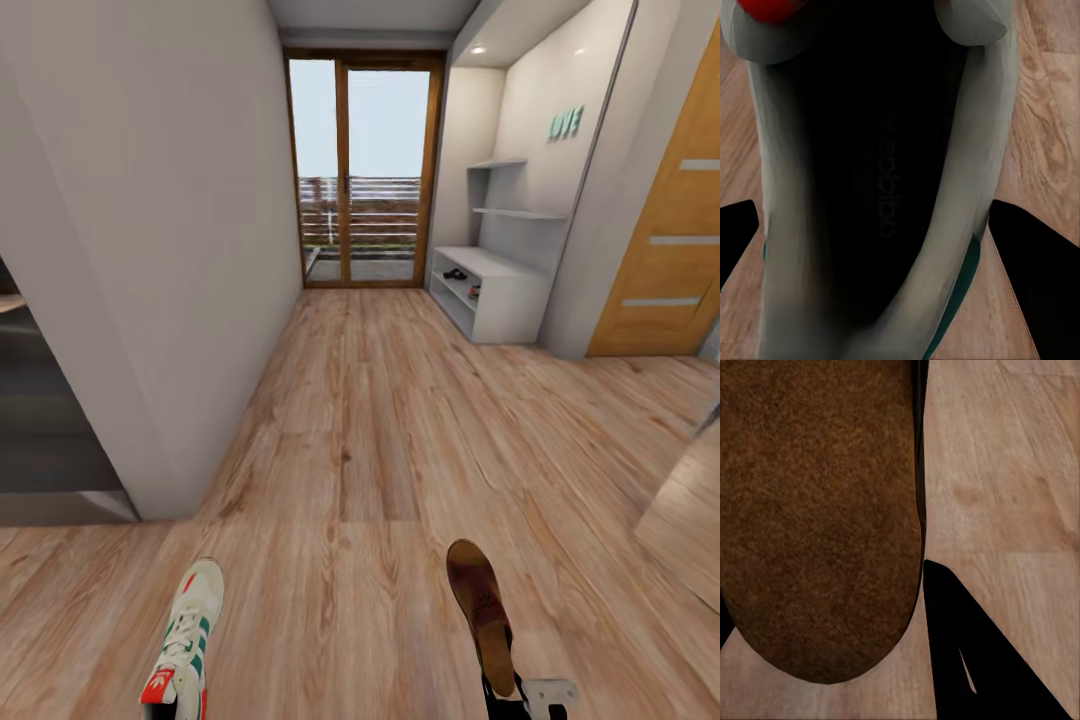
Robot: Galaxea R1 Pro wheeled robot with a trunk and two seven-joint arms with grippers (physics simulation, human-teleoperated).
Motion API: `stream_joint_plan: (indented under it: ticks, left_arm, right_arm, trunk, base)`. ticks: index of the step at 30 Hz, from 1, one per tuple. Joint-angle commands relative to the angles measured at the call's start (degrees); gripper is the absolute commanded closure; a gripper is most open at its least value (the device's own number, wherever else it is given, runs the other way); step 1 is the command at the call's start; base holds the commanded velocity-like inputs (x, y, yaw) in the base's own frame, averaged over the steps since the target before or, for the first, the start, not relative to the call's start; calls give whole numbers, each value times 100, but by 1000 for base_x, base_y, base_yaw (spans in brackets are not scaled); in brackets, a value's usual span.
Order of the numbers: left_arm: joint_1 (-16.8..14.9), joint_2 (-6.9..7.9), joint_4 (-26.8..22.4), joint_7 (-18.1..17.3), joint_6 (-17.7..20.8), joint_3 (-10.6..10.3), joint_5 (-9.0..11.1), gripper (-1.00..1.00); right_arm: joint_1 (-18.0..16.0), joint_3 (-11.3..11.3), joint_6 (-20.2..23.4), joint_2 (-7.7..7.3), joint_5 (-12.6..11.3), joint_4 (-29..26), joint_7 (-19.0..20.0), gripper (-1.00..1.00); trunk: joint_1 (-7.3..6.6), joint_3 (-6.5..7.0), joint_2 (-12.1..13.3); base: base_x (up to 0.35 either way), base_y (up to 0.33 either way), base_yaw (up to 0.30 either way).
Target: Pick up the two gym shoes and the two sandals from the corridor floor and place them onto the hallstand (shoe rack) in the corridor, making sure they are on the rack and not on the floor. Arrange them so the two gym shoes are next to each other and the two sandals are next to each other.
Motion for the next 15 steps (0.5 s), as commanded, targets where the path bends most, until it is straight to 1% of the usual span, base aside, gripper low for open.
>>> stream_joint_plan:
  ticks: [1, 15]
  left_arm:
    - [-3, -9, -9, -29, -18, 37, -57, 100]
    - [-3, -9, -9, -29, -18, 37, -55, 100]
  right_arm:
    - [-4, -47, -16, 3, 15, 3, 35, 100]
    - [-4, -47, -16, 3, 15, 1, 32, 100]
  trunk:
    - [3, -4, -2]
    - [3, -4, -2]
  base:
    - [339, 0, 0]
    - [339, 0, 0]
